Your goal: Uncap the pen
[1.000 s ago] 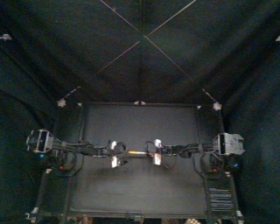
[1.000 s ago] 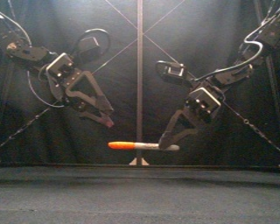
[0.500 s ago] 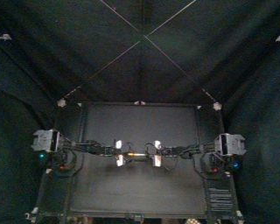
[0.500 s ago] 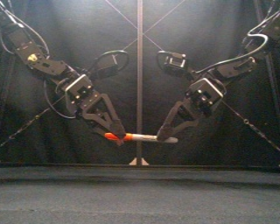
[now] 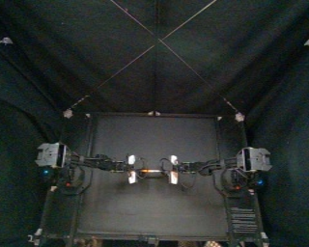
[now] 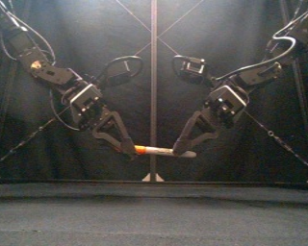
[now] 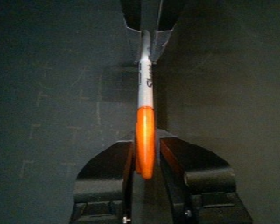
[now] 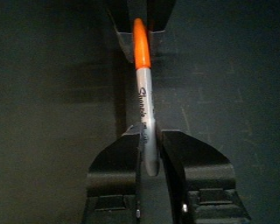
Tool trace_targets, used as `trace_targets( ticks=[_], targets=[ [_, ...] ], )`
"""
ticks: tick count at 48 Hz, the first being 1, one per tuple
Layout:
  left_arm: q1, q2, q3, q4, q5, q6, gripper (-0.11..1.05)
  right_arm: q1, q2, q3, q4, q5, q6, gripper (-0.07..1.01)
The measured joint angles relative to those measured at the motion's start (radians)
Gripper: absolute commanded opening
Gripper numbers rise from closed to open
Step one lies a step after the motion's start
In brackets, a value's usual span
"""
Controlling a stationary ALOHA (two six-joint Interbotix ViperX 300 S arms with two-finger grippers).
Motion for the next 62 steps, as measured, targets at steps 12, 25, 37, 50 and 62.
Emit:
trace_targets(
  ticks=[12, 25, 37, 50, 62],
  targets=[
    [-0.002, -0.034, 0.006, 0.008, 0.061, -0.0015, 0.52, -0.003, -0.029, 0.023, 0.005, 0.000, 0.000, 0.49],
    [-0.002, -0.087, 0.080, 0.008, 0.078, -0.0015, 0.52, -0.006, -0.100, 0.101, 0.021, 0.008, 0.002, 0.49],
    [-0.003, -0.146, 0.143, 0.009, 0.040, -0.0031, 0.52, -0.011, -0.176, 0.163, 0.038, 0.002, 0.003, 0.49],
    [-0.005, -0.215, 0.212, 0.009, -0.051, -0.0046, 0.52, -0.023, -0.233, 0.215, 0.044, -0.032, 0.005, 0.49],
    [-0.005, -0.261, 0.239, 0.008, -0.064, -0.0046, 0.52, -0.025, -0.249, 0.222, 0.052, -0.038, 0.005, 0.49]
  ],
)
